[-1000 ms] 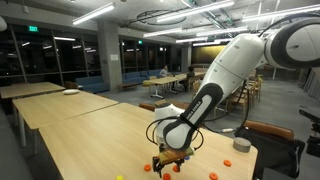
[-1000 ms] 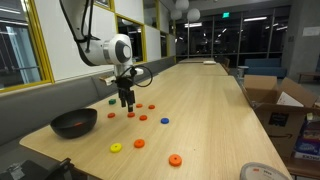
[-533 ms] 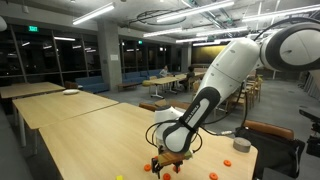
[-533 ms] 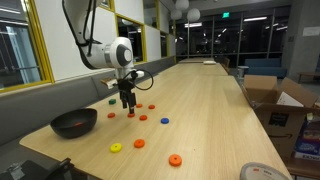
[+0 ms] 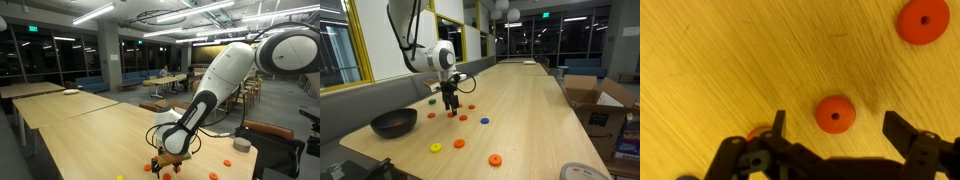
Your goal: Put some rings in the black bowl
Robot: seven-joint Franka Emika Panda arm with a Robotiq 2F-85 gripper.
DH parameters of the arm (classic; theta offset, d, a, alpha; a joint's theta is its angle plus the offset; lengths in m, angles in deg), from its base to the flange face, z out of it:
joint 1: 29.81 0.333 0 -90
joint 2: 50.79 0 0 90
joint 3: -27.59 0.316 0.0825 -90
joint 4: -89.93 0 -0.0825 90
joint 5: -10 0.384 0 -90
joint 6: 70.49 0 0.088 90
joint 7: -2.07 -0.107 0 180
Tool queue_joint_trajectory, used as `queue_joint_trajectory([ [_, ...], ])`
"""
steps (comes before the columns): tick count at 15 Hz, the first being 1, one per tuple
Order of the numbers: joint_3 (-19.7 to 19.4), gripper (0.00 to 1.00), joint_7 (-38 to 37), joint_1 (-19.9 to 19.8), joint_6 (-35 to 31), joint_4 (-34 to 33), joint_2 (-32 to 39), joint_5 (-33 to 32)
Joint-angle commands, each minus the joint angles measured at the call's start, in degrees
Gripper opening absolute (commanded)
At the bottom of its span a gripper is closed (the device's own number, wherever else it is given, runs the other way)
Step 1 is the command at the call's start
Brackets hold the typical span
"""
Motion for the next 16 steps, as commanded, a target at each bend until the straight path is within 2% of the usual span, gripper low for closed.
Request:
queue_joint_trajectory([
  [1,-0.3,1.00,1.4,-0.2,-1.5,-1.2,1.2,0.4],
  [10,-0.4,1.00,1.9,-0.4,-2.1,-1.6,2.3,0.8],
  [11,-0.7,0.75,1.8,-0.2,-2.1,-1.6,2.4,0.5],
  [12,-0.7,0.74,1.8,-0.1,-2.0,-1.7,2.4,0.4],
  [16,-0.8,0.42,1.7,0.0,-2.0,-2.1,2.2,0.4],
])
